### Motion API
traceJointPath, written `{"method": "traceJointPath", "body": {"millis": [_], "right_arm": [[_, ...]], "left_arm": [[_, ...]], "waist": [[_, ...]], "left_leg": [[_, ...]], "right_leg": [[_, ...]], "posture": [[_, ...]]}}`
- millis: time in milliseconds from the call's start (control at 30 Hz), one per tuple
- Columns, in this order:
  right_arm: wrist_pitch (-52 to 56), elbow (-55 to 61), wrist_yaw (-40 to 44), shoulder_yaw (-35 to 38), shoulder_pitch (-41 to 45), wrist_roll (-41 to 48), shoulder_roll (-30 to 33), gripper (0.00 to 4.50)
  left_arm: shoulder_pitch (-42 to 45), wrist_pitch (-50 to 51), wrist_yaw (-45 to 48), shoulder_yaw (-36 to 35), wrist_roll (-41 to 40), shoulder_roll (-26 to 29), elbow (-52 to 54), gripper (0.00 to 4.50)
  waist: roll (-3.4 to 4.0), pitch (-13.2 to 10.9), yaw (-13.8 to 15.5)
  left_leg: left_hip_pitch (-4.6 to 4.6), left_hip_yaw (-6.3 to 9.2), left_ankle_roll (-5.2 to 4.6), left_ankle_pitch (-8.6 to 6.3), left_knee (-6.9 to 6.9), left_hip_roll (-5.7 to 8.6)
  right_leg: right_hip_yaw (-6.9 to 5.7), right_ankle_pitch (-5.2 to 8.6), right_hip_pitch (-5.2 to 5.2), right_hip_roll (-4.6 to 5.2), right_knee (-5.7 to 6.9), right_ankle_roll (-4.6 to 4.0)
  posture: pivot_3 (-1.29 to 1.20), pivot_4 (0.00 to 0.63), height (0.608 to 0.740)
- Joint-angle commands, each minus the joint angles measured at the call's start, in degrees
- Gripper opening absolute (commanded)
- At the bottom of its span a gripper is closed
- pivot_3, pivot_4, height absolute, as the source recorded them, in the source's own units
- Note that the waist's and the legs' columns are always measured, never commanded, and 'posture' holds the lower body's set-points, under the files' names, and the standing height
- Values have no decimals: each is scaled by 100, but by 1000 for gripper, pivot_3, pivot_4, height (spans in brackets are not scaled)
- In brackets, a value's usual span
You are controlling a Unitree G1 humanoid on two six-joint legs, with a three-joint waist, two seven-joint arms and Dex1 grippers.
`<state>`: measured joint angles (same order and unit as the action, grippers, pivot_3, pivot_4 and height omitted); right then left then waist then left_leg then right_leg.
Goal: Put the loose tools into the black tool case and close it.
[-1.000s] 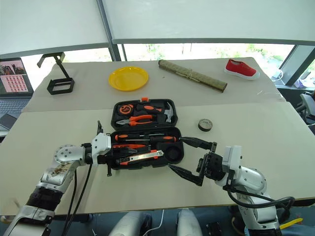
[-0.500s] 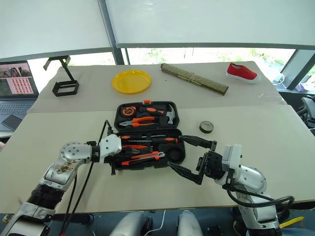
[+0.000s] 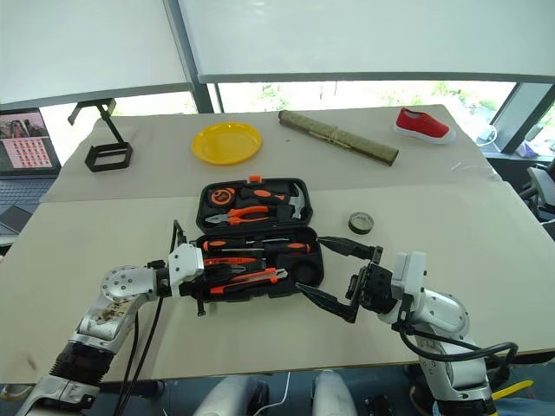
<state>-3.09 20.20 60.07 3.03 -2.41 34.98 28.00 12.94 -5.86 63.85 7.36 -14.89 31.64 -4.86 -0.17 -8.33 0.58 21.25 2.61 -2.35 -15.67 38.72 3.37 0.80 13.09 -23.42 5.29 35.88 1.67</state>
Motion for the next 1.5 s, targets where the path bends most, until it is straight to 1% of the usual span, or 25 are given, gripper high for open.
{"method": "traceJointPath", "body": {"millis": [33,133,200,300,467,633,700,800,967,1067,1100,1133,1233,1267,1333,1400,1433,1500], "right_arm": [[-74,112,21,62,33,47,-7,4500],[-66,109,8,47,51,45,-18,4500],[-60,114,-2,47,57,46,-17,4500],[-51,133,-15,57,51,56,-9,4500],[-43,164,-49,73,10,61,-6,4500],[-44,189,-75,64,-25,60,-13,4500],[-51,163,-78,61,-12,52,-19,4500],[-65,137,-90,50,6,38,-39,4500],[-101,113,-105,35,-9,-3,-84,4500],[-118,96,-119,47,-4,-24,-106,4500],[-117,92,-117,58,5,-26,-101,4500],[-116,85,-114,80,17,-23,-89,4500],[-124,39,-85,191,50,-3,-17,4500],[-121,24,-70,223,58,9,9,4500],[-112,9,-42,264,65,31,53,4500],[-98,13,-22,287,65,46,83,4500],[-82,24,-10,296,67,54,108,4500],[-30,73,3,368,42,108,170,4500]], "left_arm": [[120,117,194,-7,-236,-32,151,58],[289,176,244,212,-88,-119,128,58],[375,229,215,409,148,-145,36,58],[385,343,131,584,402,-132,-114,58],[304,328,211,930,770,-119,-131,58],[240,853,161,1203,1127,34,-27,58],[174,1204,174,1385,1326,187,34,58],[59,1644,38,1468,1424,256,150,58],[-131,1579,-5,1522,1393,304,145,58],[-177,1314,-141,1296,1205,208,131,58],[-172,1262,-194,1183,1113,180,146,58],[-175,1104,-187,1045,970,155,156,58],[-211,390,-72,531,459,58,148,58],[-237,297,-32,346,234,15,200,58],[-294,293,99,72,-199,-18,399,58],[-332,338,208,-95,-469,35,590,58],[-339,458,223,-245,-676,70,708,58],[-367,822,163,-626,-1112,189,911,58]], "waist": [[-8,-6,1],[-15,-10,7],[-17,-11,21],[-17,-11,36],[-17,-11,52],[-17,-11,72],[-16,-11,73],[-14,-4,48],[-6,9,21],[-5,19,15],[-5,18,12],[-5,19,11],[-12,13,10],[-11,12,0],[-17,7,-22],[-21,4,-31],[-23,3,-27],[-26,1,-24]], "left_leg": [[5,-1,1,0,0,1],[43,-1,2,0,3,7],[70,-2,2,1,14,14],[69,0,1,1,16,21],[51,0,0,1,16,22],[-9,4,-7,-4,12,19],[-16,5,-12,-8,12,18],[-21,3,-15,-9,12,19],[-42,2,-16,-11,7,17],[-71,1,-18,-16,0,15],[-88,1,-19,-20,-2,14],[-106,1,-20,-28,-4,8],[-100,2,-18,-31,-4,0],[-97,2,-17,-32,-5,-1],[-90,-1,-6,-38,-8,-3],[-59,-2,-3,-40,-8,-4],[-25,-2,-2,-40,-3,-4],[7,-1,1,-38,3,0]], "right_leg": [[0,-1,-9,-4,3,-1],[0,-1,-48,-12,8,-3],[1,-2,-71,-10,15,-1],[-2,-3,-67,-7,14,1],[-2,-2,-51,-6,14,3],[-9,3,21,-6,-4,10],[-11,7,32,-3,-8,15],[-9,9,35,-5,-8,18],[-5,10,41,-3,-7,18],[-4,20,56,-1,-12,26],[-3,29,74,0,-14,34],[-3,51,105,3,-19,62],[-2,54,112,13,-23,63],[-2,53,107,13,-23,58],[5,31,90,11,-21,15],[6,32,54,8,-14,8],[5,29,18,3,-5,4],[5,26,-23,-1,11,-1]], "posture": [[0,150,740],[0,150,740],[0,150,740],[0,150,740],[0,150,740],[0,150,740],[0,150,740],[0,150,740],[0,150,740],[0,150,740],[0,150,740],[0,150,740],[0,150,740],[0,150,740],[0,150,740],[0,150,740],[0,150,740],[0,150,740]]}}
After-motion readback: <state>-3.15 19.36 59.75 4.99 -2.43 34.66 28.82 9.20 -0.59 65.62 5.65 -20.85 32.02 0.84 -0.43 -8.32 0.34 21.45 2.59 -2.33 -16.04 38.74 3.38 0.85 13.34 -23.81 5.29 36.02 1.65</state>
